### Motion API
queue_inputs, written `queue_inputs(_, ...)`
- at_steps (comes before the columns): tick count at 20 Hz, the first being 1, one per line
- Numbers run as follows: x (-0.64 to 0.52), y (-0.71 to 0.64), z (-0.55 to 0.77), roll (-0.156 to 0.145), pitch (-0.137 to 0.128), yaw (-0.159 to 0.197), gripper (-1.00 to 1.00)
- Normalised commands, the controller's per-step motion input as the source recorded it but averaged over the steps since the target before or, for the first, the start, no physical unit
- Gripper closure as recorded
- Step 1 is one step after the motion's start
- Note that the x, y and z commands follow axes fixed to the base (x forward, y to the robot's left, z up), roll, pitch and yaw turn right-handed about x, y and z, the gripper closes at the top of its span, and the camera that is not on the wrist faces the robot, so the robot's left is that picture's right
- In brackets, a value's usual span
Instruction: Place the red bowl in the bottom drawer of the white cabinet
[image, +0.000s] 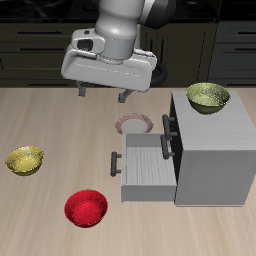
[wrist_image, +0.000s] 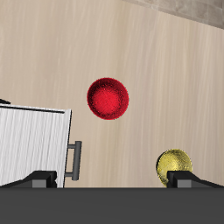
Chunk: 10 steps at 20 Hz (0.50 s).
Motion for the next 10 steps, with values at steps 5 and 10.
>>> queue_inputs(5, 0.32, 0.15, 0.03, 0.009, -0.018, 0.026, -1.0)
queue_inputs(10, 0.24, 0.09, -0.01, -0.004, 0.009, 0.001, -1.0)
